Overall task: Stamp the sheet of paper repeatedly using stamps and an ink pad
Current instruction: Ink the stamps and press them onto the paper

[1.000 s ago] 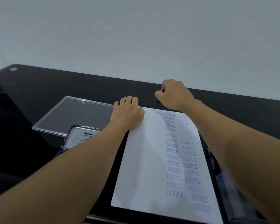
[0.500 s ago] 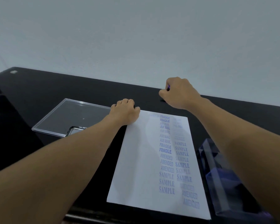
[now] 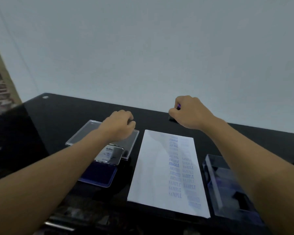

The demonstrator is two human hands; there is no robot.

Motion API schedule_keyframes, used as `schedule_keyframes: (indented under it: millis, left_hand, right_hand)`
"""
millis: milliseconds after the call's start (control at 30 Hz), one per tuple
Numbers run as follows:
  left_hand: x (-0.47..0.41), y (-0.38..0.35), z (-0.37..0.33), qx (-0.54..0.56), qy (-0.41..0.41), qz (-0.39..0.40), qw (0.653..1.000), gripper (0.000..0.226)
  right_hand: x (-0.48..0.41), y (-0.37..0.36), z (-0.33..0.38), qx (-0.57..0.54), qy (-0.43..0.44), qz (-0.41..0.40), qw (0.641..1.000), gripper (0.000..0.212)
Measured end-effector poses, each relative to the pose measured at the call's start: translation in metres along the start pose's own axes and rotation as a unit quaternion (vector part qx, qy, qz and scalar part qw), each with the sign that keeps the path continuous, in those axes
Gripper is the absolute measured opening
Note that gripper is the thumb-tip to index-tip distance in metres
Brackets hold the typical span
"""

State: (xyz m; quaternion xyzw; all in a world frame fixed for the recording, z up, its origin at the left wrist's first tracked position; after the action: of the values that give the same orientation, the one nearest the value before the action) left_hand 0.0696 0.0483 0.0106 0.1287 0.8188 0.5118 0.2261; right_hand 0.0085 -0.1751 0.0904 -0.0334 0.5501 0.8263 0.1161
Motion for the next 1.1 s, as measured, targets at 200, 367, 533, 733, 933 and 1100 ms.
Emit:
schedule_keyframes:
  millis: [200,367,533,733,933,1100]
  left_hand:
    - [0.068,0.006,0.026,0.041,0.044,-0.012,0.998,0.024]
    - [0.117,0.008,0.06,0.024,0.074,-0.051,0.996,0.022]
    - [0.148,0.0,0.102,0.015,0.139,-0.053,0.989,0.024]
    - [0.171,-0.02,0.138,-0.071,0.209,-0.046,0.974,0.051]
    - [0.176,-0.03,0.142,-0.09,0.209,-0.076,0.971,0.052]
    - [0.178,-0.028,0.139,-0.102,0.205,-0.088,0.969,0.051]
  right_hand:
    - [0.037,-0.021,0.038,-0.016,0.025,0.044,0.999,0.023]
    - [0.061,-0.061,0.067,-0.01,0.037,0.092,0.995,0.02]
    - [0.077,-0.106,0.095,-0.007,0.056,0.139,0.989,0.02]
    - [0.083,-0.157,0.123,0.006,0.09,0.182,0.979,0.018]
    - [0.081,-0.177,0.15,0.008,0.136,0.154,0.979,0.02]
    - [0.078,-0.189,0.17,0.023,0.159,0.123,0.979,0.018]
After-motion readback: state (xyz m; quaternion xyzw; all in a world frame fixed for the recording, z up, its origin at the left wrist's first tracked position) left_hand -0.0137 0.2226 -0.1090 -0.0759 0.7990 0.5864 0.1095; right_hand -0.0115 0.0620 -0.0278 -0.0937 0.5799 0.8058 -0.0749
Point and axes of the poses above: each hand's wrist, its own x-axis away from the middle knuckle, its own y-axis out of the back of the hand, z = x × y, the point moved 4 cm from there along -x, towards the middle knuckle, and after that the axes turned 7 degrees about -y, right-handed, at the moved point
